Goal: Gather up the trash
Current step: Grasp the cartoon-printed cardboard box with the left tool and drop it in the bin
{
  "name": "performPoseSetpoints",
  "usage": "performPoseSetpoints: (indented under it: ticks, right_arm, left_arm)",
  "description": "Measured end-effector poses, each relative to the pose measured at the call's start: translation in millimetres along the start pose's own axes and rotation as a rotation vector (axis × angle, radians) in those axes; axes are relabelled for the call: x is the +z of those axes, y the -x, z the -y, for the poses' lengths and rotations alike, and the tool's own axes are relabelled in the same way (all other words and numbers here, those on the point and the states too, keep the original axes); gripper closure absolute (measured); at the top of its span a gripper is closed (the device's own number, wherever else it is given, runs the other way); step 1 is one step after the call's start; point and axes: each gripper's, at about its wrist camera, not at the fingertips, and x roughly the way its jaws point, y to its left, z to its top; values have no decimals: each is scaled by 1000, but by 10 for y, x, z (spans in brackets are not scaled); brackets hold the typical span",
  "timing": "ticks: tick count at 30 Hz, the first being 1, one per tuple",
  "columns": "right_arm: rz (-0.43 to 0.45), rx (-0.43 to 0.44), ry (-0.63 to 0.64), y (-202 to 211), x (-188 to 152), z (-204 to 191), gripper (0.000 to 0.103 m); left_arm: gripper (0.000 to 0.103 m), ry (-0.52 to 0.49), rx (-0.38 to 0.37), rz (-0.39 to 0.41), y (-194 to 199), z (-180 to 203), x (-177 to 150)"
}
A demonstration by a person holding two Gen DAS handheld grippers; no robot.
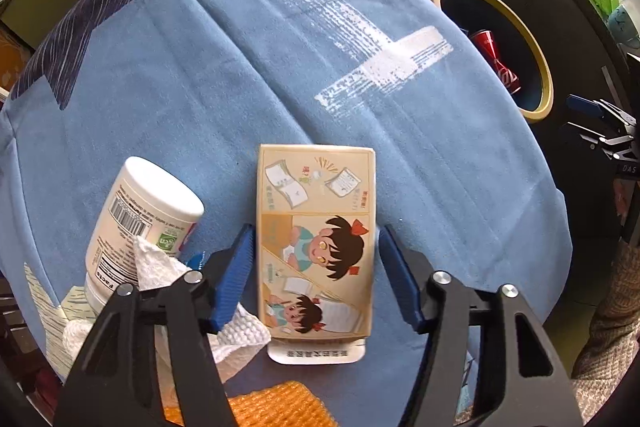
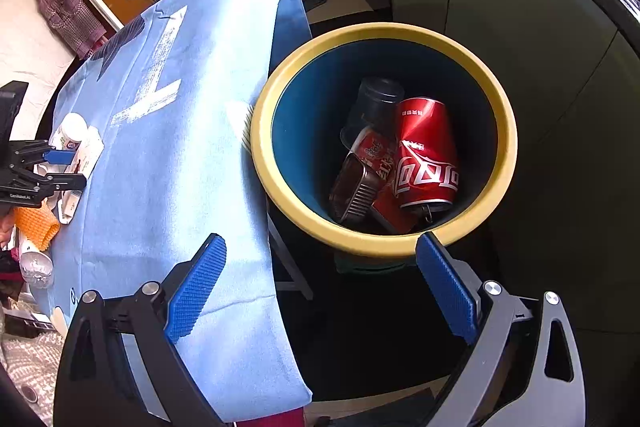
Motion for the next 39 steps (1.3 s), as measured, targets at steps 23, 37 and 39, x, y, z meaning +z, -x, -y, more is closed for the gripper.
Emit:
performPoseSetpoints:
  ticks: [23,37,39]
  right_arm:
    - [93,22,-34,363,-205,79,9]
    - [160,-23,-140,867,-793,458,9]
    - [171,-23,-149,931,-833,471,9]
  left_arm:
    - [48,-119,-61,94,703,578,110]
    - [48,-302,-115,224,279,2229,1686]
    - [40,-274,-90,244,108,2281,1869]
